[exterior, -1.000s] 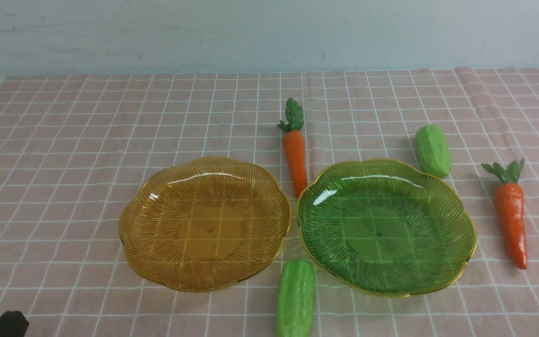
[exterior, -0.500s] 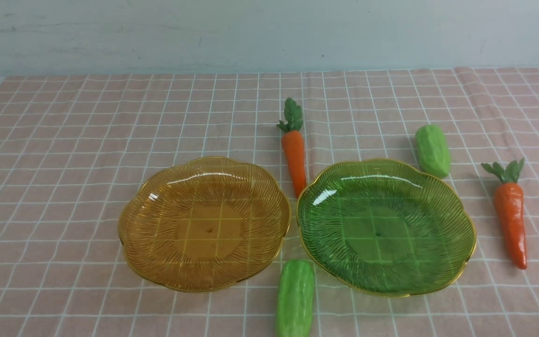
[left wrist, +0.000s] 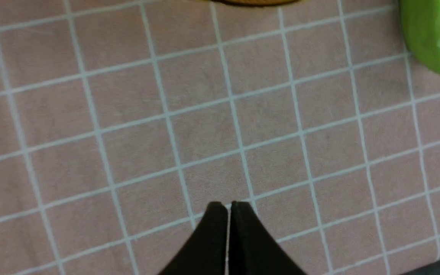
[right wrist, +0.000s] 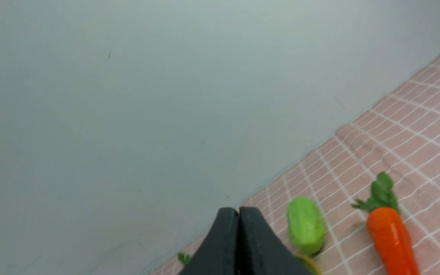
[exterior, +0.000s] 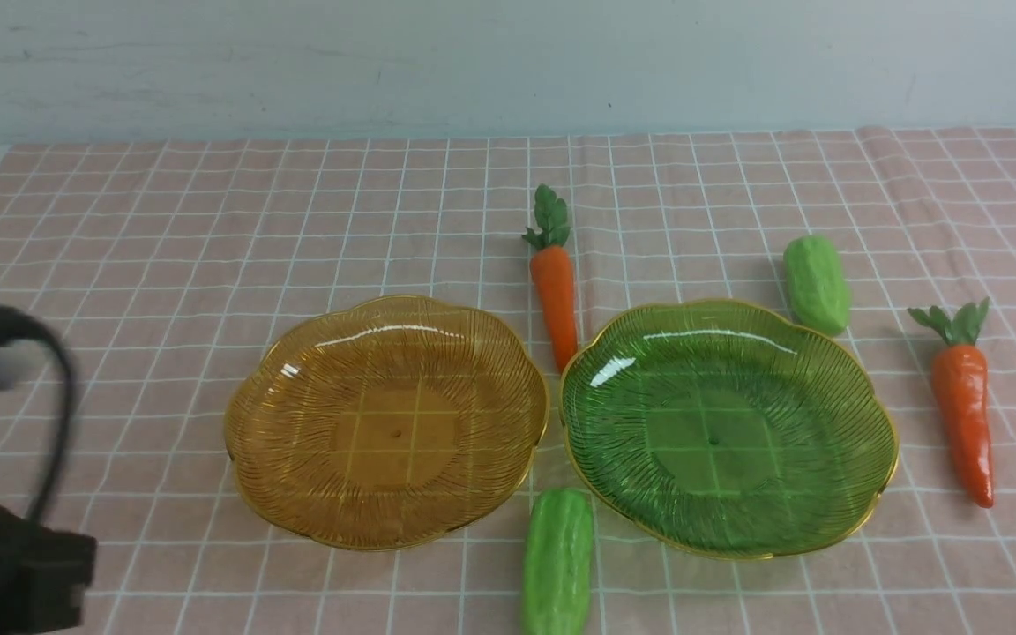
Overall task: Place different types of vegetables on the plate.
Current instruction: 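Put the green cucumber next to the left plate into that plate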
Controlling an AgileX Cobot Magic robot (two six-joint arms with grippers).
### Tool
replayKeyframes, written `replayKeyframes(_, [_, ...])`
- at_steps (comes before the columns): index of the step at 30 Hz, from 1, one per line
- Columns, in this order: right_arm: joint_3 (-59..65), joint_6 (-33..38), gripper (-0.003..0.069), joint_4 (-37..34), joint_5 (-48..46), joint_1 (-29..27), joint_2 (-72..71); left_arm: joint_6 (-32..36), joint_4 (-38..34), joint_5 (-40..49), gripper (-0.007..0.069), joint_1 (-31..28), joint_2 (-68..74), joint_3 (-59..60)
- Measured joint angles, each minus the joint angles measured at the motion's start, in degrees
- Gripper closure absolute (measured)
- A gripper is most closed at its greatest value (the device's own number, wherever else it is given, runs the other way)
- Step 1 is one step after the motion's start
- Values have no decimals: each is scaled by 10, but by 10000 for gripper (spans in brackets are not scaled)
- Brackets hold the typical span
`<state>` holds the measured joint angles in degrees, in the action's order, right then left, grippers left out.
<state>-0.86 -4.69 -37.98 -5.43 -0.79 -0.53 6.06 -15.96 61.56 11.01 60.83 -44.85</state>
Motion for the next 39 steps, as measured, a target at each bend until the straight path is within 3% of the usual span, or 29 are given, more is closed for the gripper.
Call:
replayKeyframes(5, [-130, 36, 674, 24, -135, 0, 47, -49, 13, -63, 627, 129, 47, 1])
replayKeyframes(12, [-300, 105, 674, 71, -324, 0, 234, -232, 113, -118, 627, 307, 142, -49])
replayKeyframes(17, [-360, 170, 674, 79, -421, 0, 327, -310, 171, -123, 624, 365, 230, -121])
replayKeyframes(21, [-366, 193, 674, 77, -446, 0, 350, -325, 189, -120, 599, 380, 280, -166])
replayKeyframes(26, [-366, 207, 674, 74, -451, 0, 352, -330, 182, -111, 484, 384, 350, -218])
replayKeyframes(31, [-366, 211, 674, 73, -455, 0, 352, -333, 180, -111, 305, 385, 396, -248])
replayKeyframes(35, [-366, 211, 674, 71, -455, 0, 352, -358, 180, -112, 109, 385, 431, -261])
replayKeyframes(39, [-366, 211, 674, 71, -455, 0, 352, -388, 194, -120, -7, 385, 460, -261])
